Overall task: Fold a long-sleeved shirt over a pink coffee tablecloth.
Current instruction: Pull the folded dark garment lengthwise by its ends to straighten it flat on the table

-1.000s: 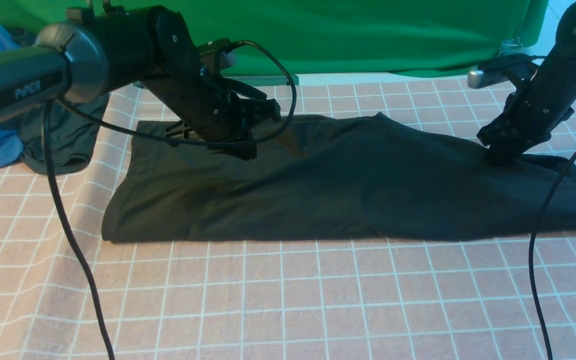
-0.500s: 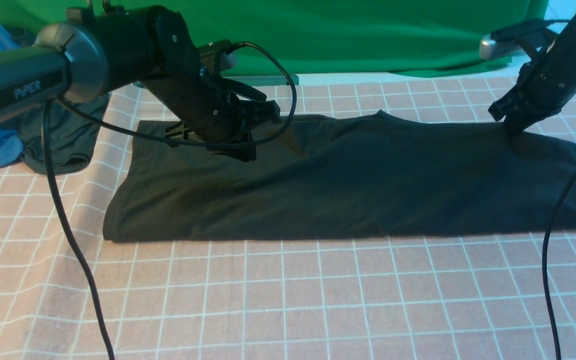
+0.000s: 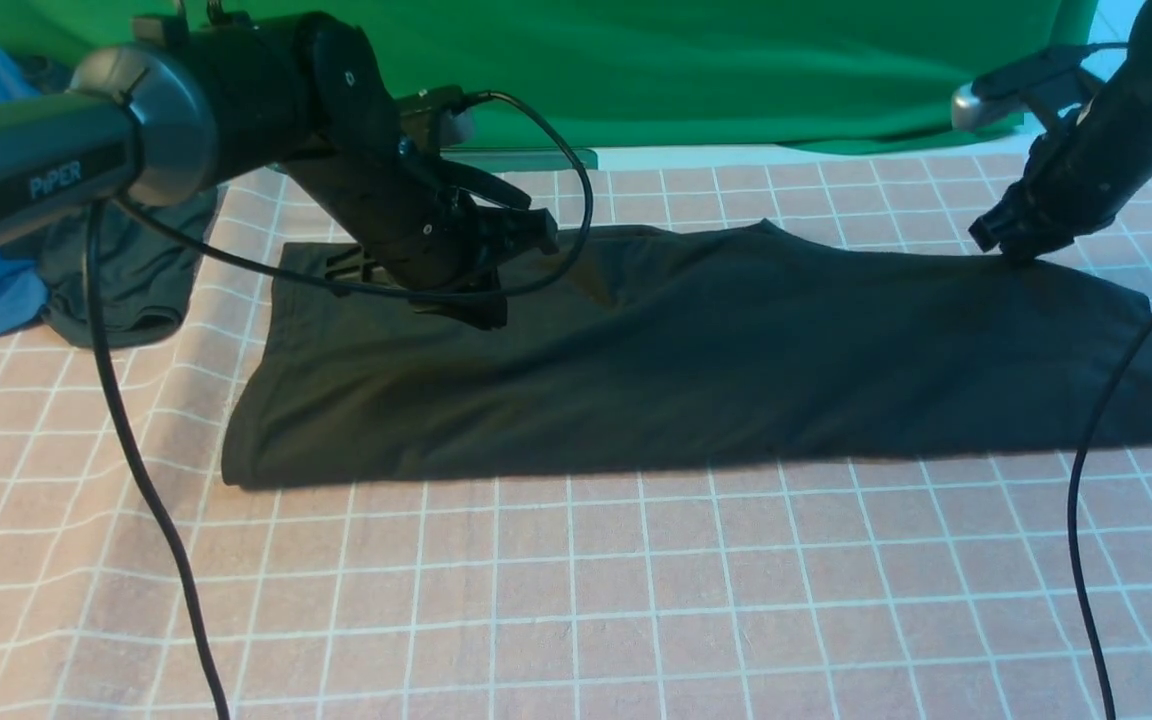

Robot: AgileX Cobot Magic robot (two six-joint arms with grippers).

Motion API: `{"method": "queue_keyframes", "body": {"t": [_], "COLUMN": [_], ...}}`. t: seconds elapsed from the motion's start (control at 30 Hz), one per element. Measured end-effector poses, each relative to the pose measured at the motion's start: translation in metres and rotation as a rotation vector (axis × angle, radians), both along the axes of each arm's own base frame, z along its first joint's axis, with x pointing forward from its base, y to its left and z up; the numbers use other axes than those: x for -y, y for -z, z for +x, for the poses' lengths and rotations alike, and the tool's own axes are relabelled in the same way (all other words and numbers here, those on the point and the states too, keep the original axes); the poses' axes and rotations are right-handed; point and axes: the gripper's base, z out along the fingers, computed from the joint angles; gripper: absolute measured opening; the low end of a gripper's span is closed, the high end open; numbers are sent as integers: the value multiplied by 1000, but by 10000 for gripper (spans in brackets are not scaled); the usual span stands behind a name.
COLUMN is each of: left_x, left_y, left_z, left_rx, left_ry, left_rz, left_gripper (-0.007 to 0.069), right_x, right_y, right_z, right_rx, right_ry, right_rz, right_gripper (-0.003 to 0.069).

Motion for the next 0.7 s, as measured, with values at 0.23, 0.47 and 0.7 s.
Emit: {"method": "queue_keyframes", "body": {"t": [0.23, 0.47, 0.7], "left_x": [-40, -75, -40], "left_y": [-30, -43, -36], "left_z": [0, -4, -13], "left_rx": [59, 40, -11], "left_ry": [-182, -269, -126], "left_rz": [66, 59, -44], "left_gripper": [12, 12, 12], "right_x": [14, 12, -28], "right_y": [-24, -82, -97], "right_z": [-9, -42, -60], "right_rx": [6, -38, -141], "right_ry": [124, 192, 84], "right_rz": [-118, -60, 269], "right_gripper": [328, 50, 36]}}
